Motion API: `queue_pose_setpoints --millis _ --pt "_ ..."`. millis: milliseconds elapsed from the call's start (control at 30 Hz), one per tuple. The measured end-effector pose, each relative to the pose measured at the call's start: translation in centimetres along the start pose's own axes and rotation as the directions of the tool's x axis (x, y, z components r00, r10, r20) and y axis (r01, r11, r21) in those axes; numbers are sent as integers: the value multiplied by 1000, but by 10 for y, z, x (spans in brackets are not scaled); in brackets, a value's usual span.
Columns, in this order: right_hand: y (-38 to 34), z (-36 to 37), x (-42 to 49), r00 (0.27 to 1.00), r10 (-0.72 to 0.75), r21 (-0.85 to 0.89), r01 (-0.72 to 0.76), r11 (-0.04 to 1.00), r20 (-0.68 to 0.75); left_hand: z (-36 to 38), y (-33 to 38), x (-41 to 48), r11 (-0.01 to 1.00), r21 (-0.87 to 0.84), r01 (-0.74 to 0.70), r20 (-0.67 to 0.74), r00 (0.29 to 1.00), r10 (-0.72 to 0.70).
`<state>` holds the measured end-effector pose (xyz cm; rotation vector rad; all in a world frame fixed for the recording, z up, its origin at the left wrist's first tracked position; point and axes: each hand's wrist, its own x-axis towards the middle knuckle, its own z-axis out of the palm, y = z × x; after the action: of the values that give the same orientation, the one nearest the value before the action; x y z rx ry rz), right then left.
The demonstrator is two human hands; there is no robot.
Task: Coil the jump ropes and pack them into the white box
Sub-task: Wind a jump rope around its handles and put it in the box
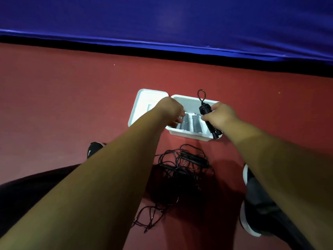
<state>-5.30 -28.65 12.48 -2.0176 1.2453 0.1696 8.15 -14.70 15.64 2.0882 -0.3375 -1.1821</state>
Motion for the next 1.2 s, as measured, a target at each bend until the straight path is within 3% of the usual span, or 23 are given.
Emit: queue_pose_setpoints --millis 333,533,667,800,1000,1100,1200 --pt "47 48 98 990 117 -65 -122 990 -79 28 -66 98 995 94 -41 -92 994 50" --pt "63 71 114 974 147 -211 -182 960 -172 38 -92 119 999 -9 -49 -81 996 48" --pt "62 74 109 985 112 -251 -143 957 -133 42 -95 119 998 -33 -47 -96 994 43" --pt "64 74 93 988 86 -157 -106 982 -127 40 -94 103 996 -79 -36 -86 996 29" --pt "69 88 42 981 -81 -42 75 996 -178 41 -122 74 999 -35 38 -106 993 -42" --pt "78 104 18 980 -135 35 142 989 -145 49 -154 67 991 69 112 -55 993 -108" --pt "85 118 -2 977 -209 -19 208 978 -41 60 -183 56 944 304 129 6 990 -138"
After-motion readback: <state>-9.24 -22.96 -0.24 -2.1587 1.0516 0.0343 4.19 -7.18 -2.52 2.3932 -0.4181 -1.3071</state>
